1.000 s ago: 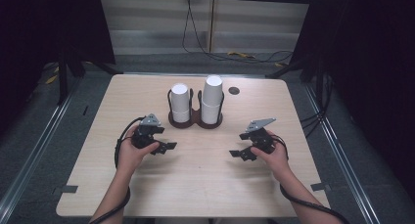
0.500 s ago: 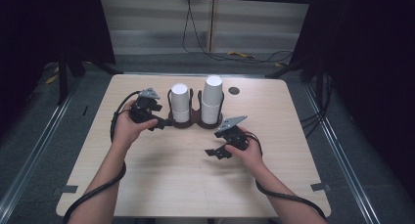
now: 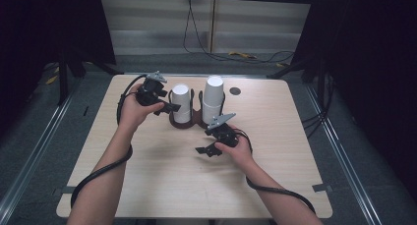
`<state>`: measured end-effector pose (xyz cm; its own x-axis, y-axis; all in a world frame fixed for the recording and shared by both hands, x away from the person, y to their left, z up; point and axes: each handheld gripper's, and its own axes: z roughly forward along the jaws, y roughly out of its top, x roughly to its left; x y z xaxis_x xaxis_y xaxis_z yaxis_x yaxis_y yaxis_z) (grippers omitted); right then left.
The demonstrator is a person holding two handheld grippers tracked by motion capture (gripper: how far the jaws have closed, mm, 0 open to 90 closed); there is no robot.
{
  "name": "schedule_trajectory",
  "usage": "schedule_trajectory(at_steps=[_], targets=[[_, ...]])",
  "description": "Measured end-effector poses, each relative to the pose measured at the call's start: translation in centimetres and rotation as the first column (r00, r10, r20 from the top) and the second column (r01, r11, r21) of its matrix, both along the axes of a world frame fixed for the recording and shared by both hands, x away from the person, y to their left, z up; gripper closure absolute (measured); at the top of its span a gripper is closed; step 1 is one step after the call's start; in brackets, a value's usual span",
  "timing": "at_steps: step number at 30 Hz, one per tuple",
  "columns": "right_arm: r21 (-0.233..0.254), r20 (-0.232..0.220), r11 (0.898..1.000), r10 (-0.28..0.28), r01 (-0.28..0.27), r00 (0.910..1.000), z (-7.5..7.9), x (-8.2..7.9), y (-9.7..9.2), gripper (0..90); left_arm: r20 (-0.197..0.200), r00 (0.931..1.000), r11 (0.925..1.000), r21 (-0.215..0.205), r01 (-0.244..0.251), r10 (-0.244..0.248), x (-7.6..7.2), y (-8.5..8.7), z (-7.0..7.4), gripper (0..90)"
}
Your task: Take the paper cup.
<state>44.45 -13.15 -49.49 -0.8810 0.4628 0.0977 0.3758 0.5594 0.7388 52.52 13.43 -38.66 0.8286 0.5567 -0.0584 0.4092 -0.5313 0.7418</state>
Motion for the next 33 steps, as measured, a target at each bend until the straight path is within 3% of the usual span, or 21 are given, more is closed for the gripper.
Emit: schedule_trajectory(at_steps=[10, 14, 21, 30, 33], targets=[[0.074, 0.009, 0.997, -0.017, 0.016, 0.9998, -0.2, 1.3, 2.9, 13.5, 0.006, 1.0, 0.9996, 0.028, 0.002, -0.002, 1.8, -1.6, 0.5, 15.7], [0.061, 0.022, 0.998, -0.011, 0.01, 0.9997, -0.2, 1.8, 4.1, 13.3, 0.004, 1.0, 0.9986, 0.053, -0.007, 0.007, 2.1, -2.0, 0.7, 17.1], [0.125, 0.025, 0.992, -0.021, 0.018, 0.9995, -0.1, 2.4, 5.2, 13.3, -0.002, 0.9999, 0.9988, 0.046, -0.016, 0.017, 2.7, -2.2, 0.8, 20.2], [0.144, 0.045, 0.989, -0.04, 0.034, 0.9982, 0.1, 3.2, 6.3, 12.4, -0.021, 0.9993, 0.9987, 0.043, -0.028, 0.029, 3.2, -2.2, 0.7, 26.1], [0.134, 0.036, 0.99, -0.051, 0.045, 0.9981, -0.2, 3.5, 6.3, 12.2, -0.026, 0.9989, 0.9986, 0.036, -0.039, 0.04, 3.3, -2.2, 0.7, 32.9]])
